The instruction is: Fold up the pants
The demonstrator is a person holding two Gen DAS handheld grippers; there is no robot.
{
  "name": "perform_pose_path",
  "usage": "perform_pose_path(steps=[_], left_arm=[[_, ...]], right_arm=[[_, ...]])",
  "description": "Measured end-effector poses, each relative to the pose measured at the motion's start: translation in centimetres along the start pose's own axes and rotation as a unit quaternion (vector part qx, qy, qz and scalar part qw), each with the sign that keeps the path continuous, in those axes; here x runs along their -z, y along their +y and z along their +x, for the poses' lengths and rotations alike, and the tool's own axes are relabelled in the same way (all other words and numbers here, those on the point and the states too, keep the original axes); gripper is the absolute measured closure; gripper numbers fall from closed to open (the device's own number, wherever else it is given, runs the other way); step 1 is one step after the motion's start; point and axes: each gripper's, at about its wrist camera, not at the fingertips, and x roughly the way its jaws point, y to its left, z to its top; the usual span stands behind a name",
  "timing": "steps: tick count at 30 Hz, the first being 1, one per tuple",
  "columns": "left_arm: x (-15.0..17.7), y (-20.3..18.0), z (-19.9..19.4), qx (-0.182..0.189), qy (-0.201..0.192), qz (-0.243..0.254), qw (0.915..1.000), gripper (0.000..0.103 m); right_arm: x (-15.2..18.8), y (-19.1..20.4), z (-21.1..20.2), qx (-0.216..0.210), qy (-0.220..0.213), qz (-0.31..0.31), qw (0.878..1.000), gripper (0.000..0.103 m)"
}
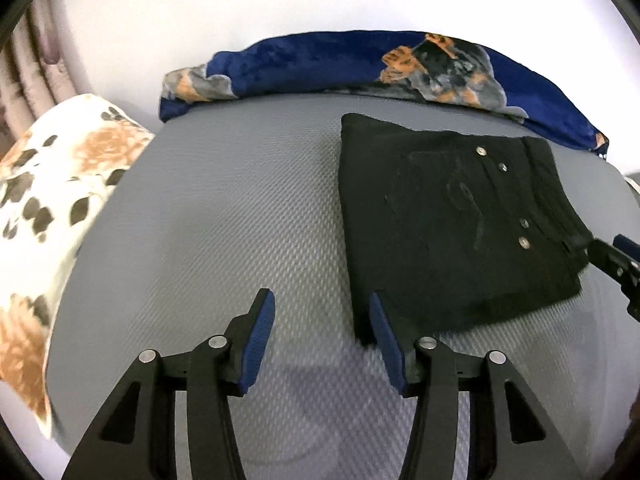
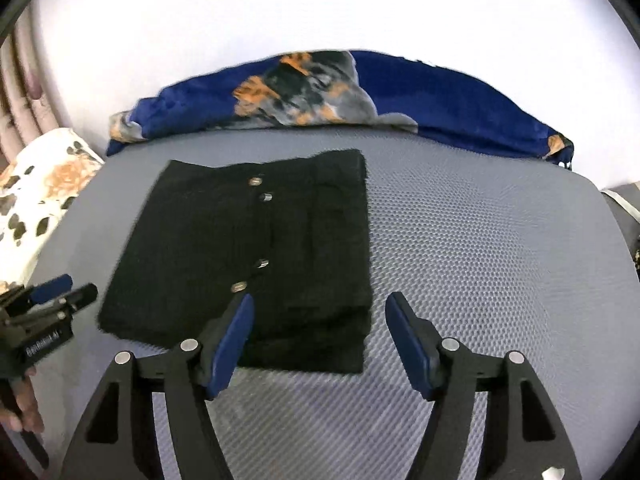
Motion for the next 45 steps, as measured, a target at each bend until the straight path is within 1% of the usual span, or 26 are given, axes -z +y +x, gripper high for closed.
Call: perform_pose_path(steps=[1, 4, 8, 10, 12, 15, 17, 20, 24, 30, 38, 42, 45], left_arm=[[0.5, 0.0, -0.6, -0.001, 0.0, -0.001, 1.0, 0.047], [1.8, -0.2, -2.2, -0.008, 0.004, -0.001, 1.0, 0.046], [3.2, -0.1, -4.5, -0.015, -0.008, -0.009, 0.9998, 0.044], [3.7, 0.0, -5.2, -0.012, -0.01, -0.016, 0.9997, 0.041], [4.2, 0.0, -6.0, -0.017, -0.016, -0.018, 0.9996, 0.04], [4.8, -0.2, -6.8, -0.023, -0.027, -0.018, 0.9992, 0.04], [5.1, -0.2, -7.0, -0.019, -0.026, -0.021, 0.9992, 0.039], [5.5, -0.1, -7.2, -0.02, -0.026, -0.029, 0.9991, 0.039], [5.7, -0.1, -7.3, -0.023, -0.028, -0.031, 0.9988, 0.039], [5.9, -0.3, -7.4, -0.017, -0.027, -0.033, 0.999, 0.039], [6.4, -0.7, -7.7, -0.019, -0.028, -0.032, 0.9989, 0.039], [6.7, -0.7, -7.9, -0.024, -0.029, -0.03, 0.9989, 0.039], [6.8, -0.6, -7.8, -0.022, -0.027, -0.033, 0.9989, 0.039]], right_arm=[[0.2, 0.3, -0.5, -0.003, -0.003, 0.003, 1.0, 0.034], [1.3, 1.0, -2.1, -0.004, -0.007, 0.014, 1.0, 0.032], [3.0, 1.7, -3.9, -0.009, -0.015, 0.023, 1.0, 0.032], [3.7, 2.1, -4.6, -0.011, -0.02, 0.018, 1.0, 0.032], [4.2, 2.6, -5.3, -0.007, -0.026, 0.008, 1.0, 0.031], [4.4, 3.3, -6.3, 0.006, -0.046, -0.008, 0.999, 0.027], [4.3, 3.7, -6.8, 0.011, -0.051, -0.016, 0.999, 0.024], [4.1, 4.3, -7.3, 0.011, -0.058, -0.031, 0.998, 0.023], [4.2, 4.6, -7.5, 0.018, -0.06, -0.025, 0.998, 0.019], [4.6, 4.3, -7.5, 0.013, -0.056, -0.007, 0.998, 0.019], [5.8, 4.9, -7.6, 0.031, -0.052, -0.039, 0.997, 0.017], [6.0, 4.7, -7.6, 0.029, -0.051, -0.039, 0.997, 0.017], [6.0, 4.5, -7.7, 0.019, -0.051, -0.029, 0.998, 0.017]])
